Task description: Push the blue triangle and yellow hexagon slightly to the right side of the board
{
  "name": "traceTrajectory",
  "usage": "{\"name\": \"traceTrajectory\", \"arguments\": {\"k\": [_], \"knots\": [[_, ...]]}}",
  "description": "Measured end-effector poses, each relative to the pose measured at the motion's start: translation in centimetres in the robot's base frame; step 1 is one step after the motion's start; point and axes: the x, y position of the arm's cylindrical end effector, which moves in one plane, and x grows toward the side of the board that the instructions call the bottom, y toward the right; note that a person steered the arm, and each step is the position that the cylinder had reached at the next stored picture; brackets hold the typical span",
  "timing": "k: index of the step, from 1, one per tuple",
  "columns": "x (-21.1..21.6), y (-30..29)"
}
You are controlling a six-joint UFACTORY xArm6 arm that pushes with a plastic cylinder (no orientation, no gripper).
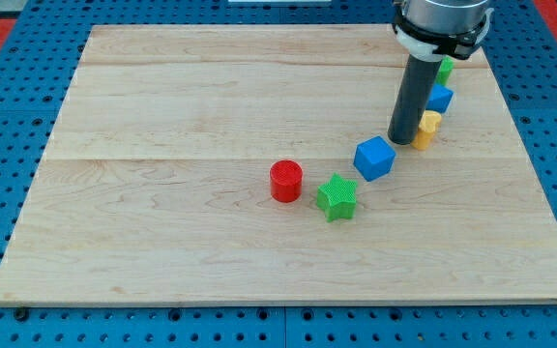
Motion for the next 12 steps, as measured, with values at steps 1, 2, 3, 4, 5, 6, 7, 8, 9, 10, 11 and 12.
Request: {"name": "traceTrajectory", "arguments": {"k": [1, 2, 3, 4, 5, 6, 7, 8, 9, 10, 11, 12], "knots": [[-0.3, 0.9], [-0.3, 1.3], [-0.3, 1.2], [-0.8, -1.1], [-2.1, -4.2], [-5.2, -4.9], [-7.2, -4.9], [-7.2, -4.5], [-7.2, -2.6], [-6.8, -0.6], [-6.5, 0.2], [-6.4, 1.5]]}}
